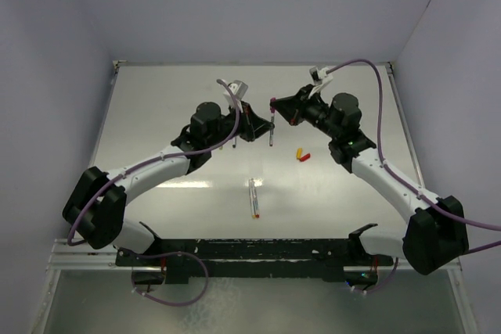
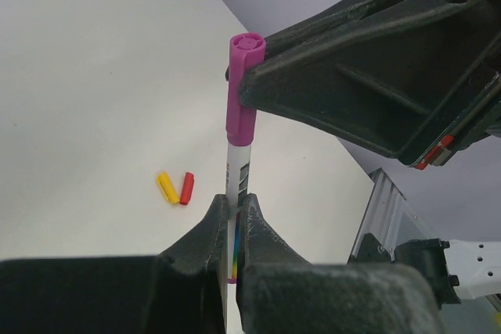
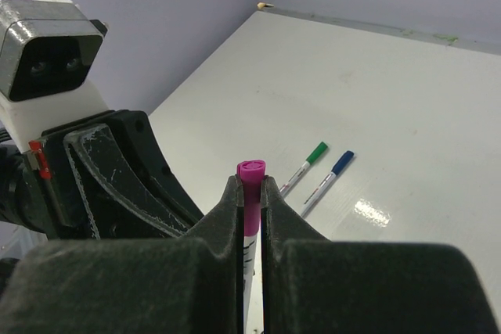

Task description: Insert the pens into the pen caps

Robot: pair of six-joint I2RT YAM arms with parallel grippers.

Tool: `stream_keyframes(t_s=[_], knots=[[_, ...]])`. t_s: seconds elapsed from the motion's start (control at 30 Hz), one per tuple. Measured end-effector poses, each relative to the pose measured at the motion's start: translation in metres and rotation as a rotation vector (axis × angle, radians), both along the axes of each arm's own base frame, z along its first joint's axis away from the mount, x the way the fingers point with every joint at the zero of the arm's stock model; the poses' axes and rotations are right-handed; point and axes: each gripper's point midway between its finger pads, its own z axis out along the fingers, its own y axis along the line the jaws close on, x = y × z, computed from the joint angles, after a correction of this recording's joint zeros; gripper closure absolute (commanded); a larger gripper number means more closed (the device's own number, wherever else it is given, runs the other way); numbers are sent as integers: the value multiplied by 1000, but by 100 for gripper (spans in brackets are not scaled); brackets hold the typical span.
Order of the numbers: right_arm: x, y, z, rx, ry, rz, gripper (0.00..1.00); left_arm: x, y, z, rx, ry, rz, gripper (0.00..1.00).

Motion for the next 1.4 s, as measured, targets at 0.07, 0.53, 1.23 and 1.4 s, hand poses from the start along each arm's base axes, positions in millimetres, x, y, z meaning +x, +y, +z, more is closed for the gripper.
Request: stream_keyframes(t_s=[0.07,0.53,1.23,1.4], knots=[[1,0,0,-3,6,-7,91,0,1,-1,10,14,-4,100],[18,-1,48,-9,-17,-99,52,16,27,-10,78,38,64,100],[13,-61,15,-148,66,-377,53,96,65,-200,761,444,371,96],[10,-63,7,-164,87,-376,53,108,73,-209,826,452,436,92]])
